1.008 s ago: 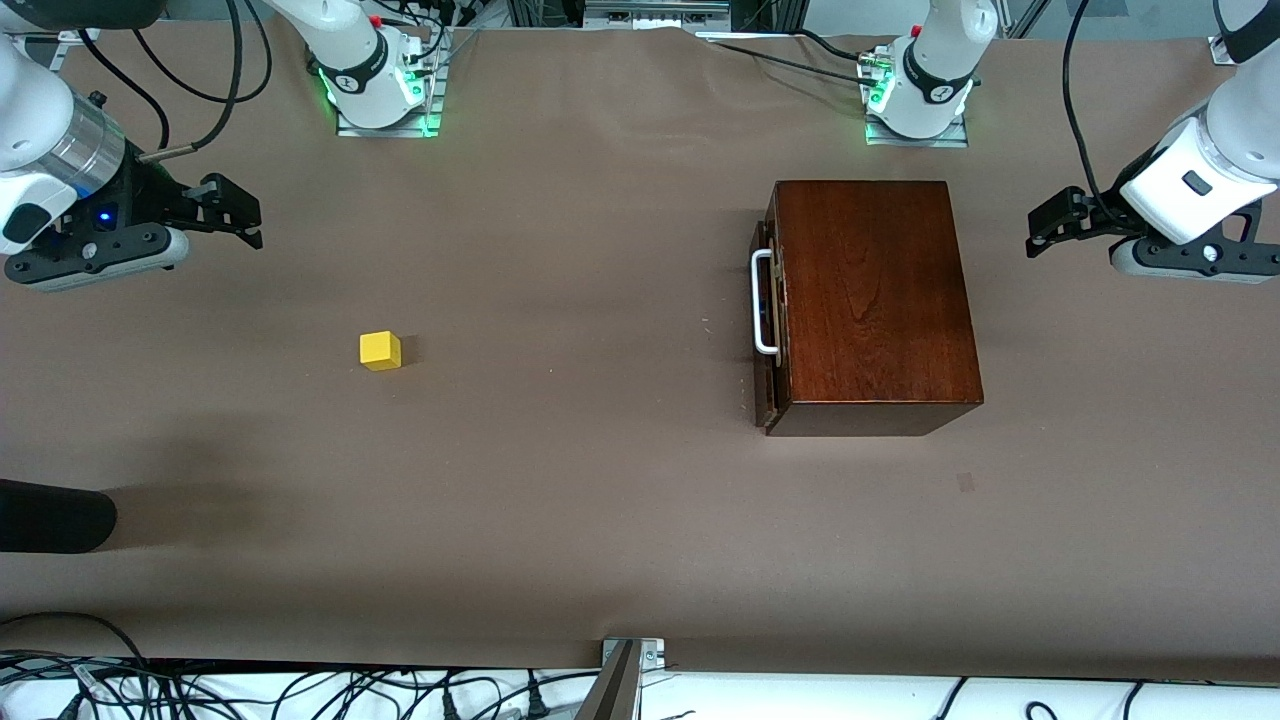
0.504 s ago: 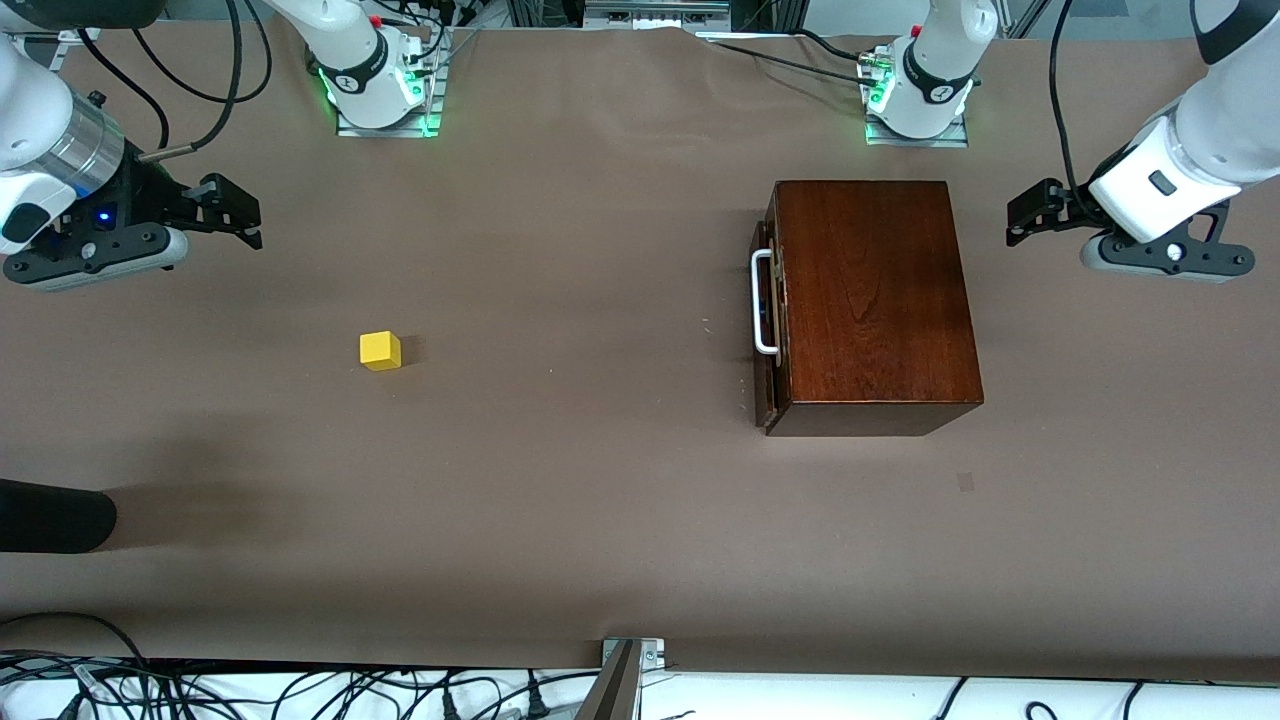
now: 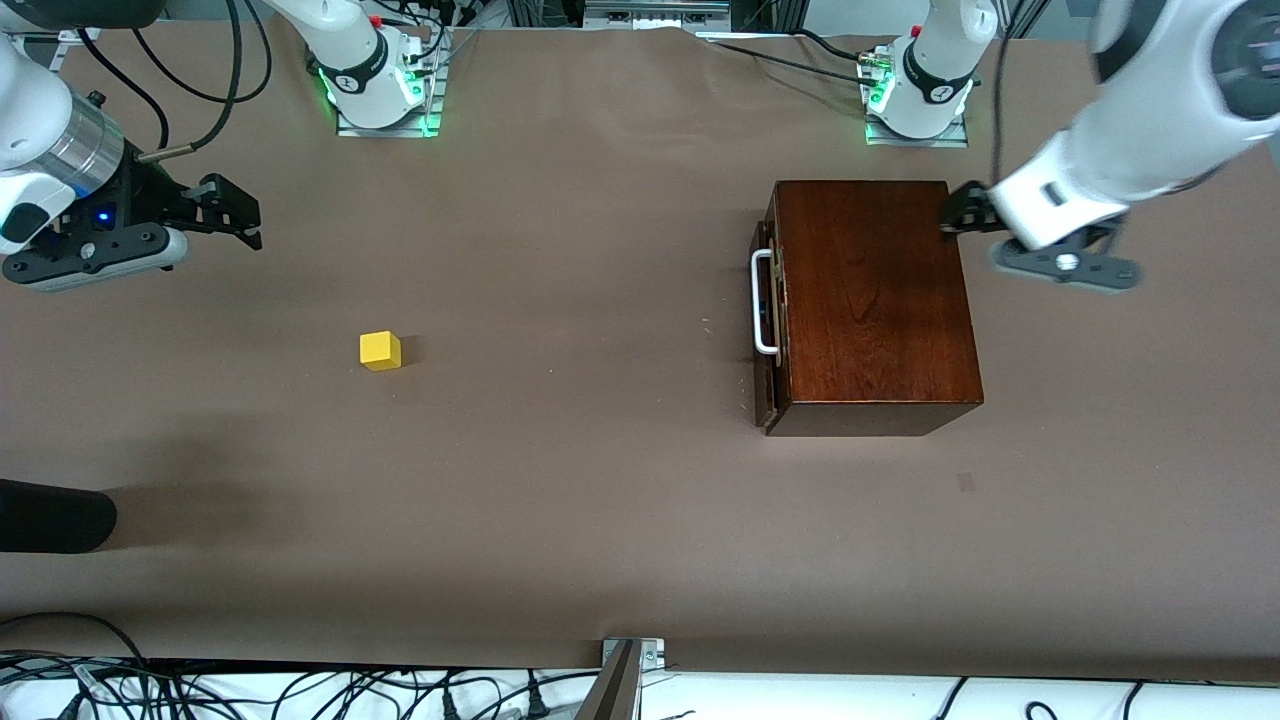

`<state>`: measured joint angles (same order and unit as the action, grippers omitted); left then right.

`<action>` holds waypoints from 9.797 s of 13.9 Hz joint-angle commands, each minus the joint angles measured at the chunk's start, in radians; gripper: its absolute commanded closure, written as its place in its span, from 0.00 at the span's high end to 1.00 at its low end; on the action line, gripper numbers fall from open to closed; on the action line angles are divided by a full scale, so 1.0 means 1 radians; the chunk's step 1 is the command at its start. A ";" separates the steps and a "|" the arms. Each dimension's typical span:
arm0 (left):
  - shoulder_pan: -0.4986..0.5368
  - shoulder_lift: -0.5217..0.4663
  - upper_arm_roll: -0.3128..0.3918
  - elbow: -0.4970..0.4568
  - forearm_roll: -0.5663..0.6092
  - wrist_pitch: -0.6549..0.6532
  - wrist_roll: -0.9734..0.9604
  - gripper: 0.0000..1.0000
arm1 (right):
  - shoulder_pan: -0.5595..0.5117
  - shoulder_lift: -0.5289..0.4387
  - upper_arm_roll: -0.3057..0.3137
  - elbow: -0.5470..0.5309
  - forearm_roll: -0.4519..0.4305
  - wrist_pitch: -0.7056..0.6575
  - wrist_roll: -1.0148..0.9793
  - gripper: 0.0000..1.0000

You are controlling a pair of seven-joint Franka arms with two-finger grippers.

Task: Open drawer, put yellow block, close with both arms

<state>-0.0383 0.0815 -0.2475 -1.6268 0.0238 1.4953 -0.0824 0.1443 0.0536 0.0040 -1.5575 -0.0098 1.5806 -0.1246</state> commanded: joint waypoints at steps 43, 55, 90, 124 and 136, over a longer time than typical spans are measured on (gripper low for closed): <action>-0.433 0.503 -0.108 -0.033 0.364 0.531 -0.942 1.00 | 0.001 0.313 0.011 -0.667 0.007 0.995 0.130 1.00; -0.496 0.604 -0.111 0.165 0.344 0.528 -0.984 1.00 | 0.004 0.267 0.011 -0.563 0.004 0.854 0.118 0.00; -0.034 -0.128 0.298 -0.094 0.004 0.186 0.162 1.00 | 0.695 0.704 0.376 0.514 -0.329 0.331 -0.354 0.00; -0.038 -0.124 0.286 -0.088 0.005 0.178 0.165 1.00 | 0.638 0.746 0.317 0.516 -0.300 0.421 -0.277 1.00; -0.106 -0.082 0.271 -0.045 -0.078 -0.001 0.663 1.00 | 0.330 0.386 0.309 0.472 -0.110 0.176 -0.276 1.00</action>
<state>-0.1155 -0.0277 0.0233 -1.6914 -0.0320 1.5124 0.4185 0.5536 0.5303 0.3058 -1.0202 -0.1970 1.7861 -0.4034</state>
